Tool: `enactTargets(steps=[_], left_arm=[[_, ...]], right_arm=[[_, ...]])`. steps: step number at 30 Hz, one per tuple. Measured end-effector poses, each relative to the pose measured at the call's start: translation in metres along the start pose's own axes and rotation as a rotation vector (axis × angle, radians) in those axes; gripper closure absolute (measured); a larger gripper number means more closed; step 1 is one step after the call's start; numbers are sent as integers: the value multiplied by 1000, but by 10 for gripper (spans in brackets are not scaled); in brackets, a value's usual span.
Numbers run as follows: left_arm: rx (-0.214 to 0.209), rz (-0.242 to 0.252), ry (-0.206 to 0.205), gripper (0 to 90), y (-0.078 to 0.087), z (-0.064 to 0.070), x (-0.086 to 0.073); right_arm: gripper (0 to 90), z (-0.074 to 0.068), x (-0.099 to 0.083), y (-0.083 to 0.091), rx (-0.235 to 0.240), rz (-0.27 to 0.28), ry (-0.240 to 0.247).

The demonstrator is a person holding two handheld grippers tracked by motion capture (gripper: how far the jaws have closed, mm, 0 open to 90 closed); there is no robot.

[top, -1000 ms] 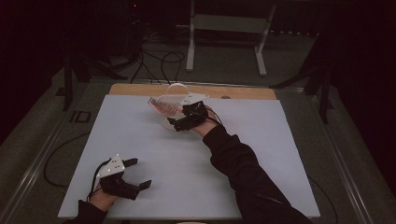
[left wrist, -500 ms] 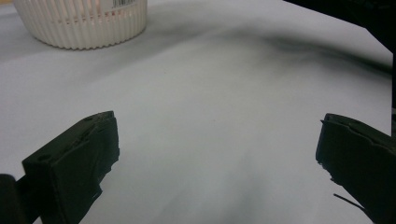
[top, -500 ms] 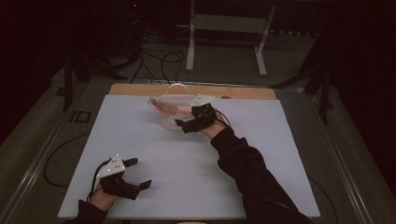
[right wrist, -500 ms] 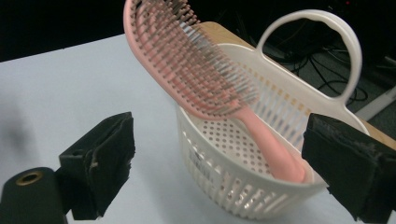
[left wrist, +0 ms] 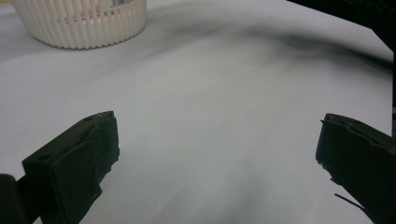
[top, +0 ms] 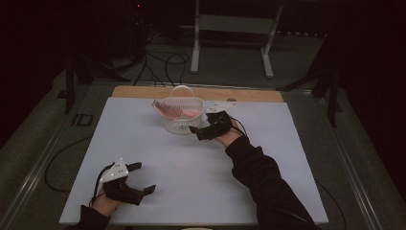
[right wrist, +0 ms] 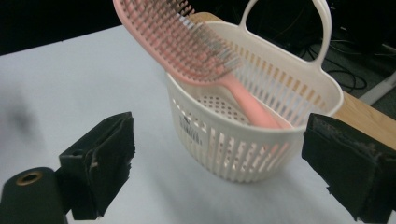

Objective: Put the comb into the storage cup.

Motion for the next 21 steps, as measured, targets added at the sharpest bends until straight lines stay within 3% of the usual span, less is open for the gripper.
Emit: enactTargets(steps=[11,21], left_arm=[[2,-3,-2,4,0,0,0],[3,0,-3,4,0,1,0]], right_arm=[[89,1,-24,19,24,7,-13],[89,-3,-47,41,39,9,-61]])
Point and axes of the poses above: each handheld gripper's, and its own axes: y roughly backward along the jaws, x roughly out of its top, z roughly to its right, the point moved 1 cm from there along -y, roughly forward along the jaws, and after that the axes turned 12 degrees about y, right-handed, at the moved point
